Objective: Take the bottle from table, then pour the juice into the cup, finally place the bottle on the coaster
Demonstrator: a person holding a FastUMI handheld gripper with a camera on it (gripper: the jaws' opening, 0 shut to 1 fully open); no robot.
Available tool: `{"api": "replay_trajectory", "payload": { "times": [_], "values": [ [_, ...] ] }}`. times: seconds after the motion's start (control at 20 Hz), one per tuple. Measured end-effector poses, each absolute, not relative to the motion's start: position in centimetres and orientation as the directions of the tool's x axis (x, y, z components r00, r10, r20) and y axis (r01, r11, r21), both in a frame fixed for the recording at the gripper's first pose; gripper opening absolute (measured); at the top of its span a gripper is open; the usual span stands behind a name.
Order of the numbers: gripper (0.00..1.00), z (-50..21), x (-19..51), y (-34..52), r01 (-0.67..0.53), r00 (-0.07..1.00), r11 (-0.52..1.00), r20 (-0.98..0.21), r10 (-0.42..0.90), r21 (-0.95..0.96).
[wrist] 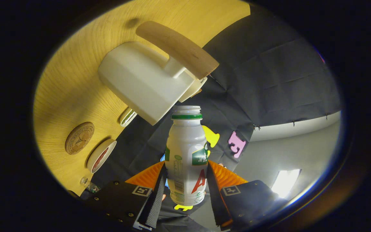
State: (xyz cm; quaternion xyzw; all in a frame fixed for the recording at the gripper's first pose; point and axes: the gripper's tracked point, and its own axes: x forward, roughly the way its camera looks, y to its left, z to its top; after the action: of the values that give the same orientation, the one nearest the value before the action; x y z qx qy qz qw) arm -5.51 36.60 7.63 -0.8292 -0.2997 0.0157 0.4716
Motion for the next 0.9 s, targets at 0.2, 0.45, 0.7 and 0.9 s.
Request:
{"api": "replay_trajectory", "payload": {
  "times": [0.2, 0.45, 0.7, 0.9],
  "values": [
    [0.65, 7.47, -5.83, 37.06, 0.492, 0.812, -0.399, 0.242, 0.531, -0.774],
    [0.65, 7.53, -5.64, 37.37, 0.497, 0.807, -0.412, 0.233, 0.542, -0.763],
    [0.65, 7.51, -5.51, 37.36, 0.495, 0.809, -0.411, 0.233, 0.540, -0.765],
    [0.65, 7.42, -5.37, 37.14, 0.485, 0.815, -0.407, 0.231, 0.531, -0.774]
  ]
}}
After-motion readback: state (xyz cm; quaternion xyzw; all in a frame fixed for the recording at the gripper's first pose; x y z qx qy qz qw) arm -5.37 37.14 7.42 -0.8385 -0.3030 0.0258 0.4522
